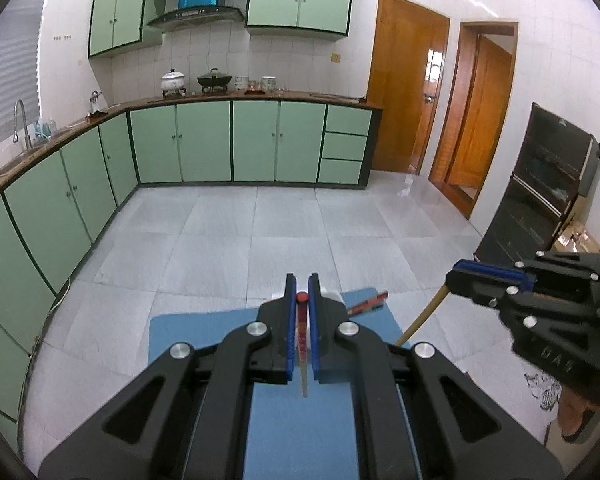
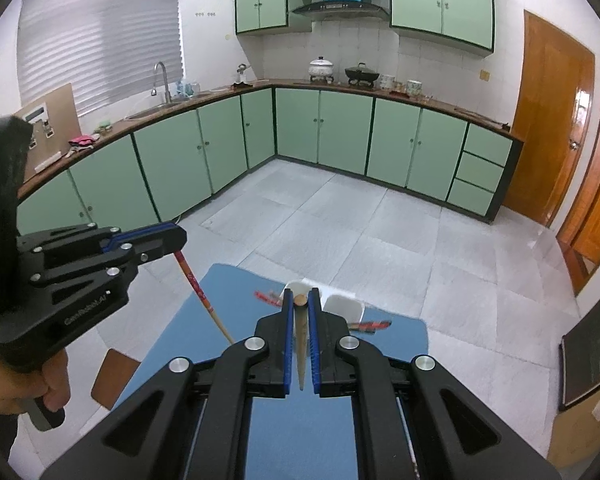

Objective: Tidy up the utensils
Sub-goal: 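Carry both held chopsticks up to the white holder, then lower both chopsticks into the holder and open both tools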

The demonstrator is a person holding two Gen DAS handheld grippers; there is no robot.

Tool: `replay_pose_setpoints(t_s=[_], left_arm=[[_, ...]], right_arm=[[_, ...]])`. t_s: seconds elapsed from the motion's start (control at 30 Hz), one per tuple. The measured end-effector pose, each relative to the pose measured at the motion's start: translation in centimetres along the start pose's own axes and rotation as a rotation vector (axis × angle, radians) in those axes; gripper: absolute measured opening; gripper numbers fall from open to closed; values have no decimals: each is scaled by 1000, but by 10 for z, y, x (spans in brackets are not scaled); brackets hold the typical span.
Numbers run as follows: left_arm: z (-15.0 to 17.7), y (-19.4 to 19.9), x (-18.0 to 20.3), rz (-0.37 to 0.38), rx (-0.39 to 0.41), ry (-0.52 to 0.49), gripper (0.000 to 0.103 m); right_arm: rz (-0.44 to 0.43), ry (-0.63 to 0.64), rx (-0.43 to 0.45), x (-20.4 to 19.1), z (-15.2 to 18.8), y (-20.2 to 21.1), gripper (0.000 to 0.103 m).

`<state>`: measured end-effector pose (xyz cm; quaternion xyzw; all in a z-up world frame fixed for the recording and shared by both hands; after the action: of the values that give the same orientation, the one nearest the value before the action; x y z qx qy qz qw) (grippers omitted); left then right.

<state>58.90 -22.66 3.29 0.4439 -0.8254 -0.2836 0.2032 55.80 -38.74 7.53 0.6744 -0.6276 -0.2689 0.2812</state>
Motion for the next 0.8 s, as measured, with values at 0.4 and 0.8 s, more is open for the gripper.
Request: replay_pose_setpoints(t_s=[0.4,0.8], left_arm=[[-59,-59,9,-55,55,-18,5],[-54,-150,-8,-87,0,-6,5]], right_arm=[[54,-70,27,44,-53,-49,7],[41,-144,-14,89,-47,-146,7]])
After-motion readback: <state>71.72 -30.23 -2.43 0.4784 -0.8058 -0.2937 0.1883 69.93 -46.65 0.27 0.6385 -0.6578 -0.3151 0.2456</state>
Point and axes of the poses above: each gripper's, at about its wrist camera, not at the fingertips, and y roughly against the way its jaws point, x to its right, z to its underside, the point moved 7 cm from there along -y, roughly the way its jaws point, and after that the axes turned 6 degrees about -x, right-handed, at the moved point
